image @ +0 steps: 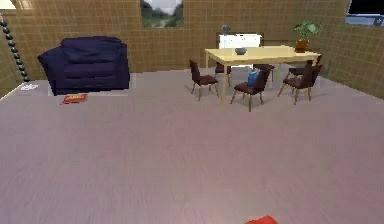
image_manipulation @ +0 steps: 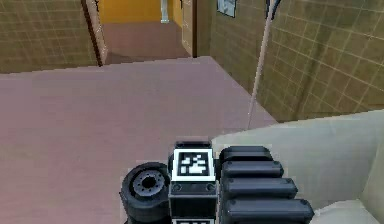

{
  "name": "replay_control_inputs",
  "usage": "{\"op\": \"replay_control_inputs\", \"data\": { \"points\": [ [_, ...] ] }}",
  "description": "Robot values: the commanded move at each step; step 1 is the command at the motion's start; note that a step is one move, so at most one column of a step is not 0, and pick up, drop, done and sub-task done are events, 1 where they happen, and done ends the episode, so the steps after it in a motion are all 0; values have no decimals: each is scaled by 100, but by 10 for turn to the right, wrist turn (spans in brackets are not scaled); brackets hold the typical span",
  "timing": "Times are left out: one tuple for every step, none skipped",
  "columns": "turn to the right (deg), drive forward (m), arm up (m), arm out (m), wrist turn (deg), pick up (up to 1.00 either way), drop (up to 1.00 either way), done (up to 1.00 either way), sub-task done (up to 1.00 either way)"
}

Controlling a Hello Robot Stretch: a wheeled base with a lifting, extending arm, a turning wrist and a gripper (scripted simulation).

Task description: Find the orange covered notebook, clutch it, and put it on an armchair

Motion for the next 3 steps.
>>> {"op": "replay_control_inputs", "data": {
  "points": [
    [-30, 0, 0, 0, 0, 0, 0, 0, 0],
    [450, 0, 0, 0, 0, 0, 0, 0, 0],
    [450, 0, 0, 0, 0, 0, 0, 0, 0]
  ]
}}
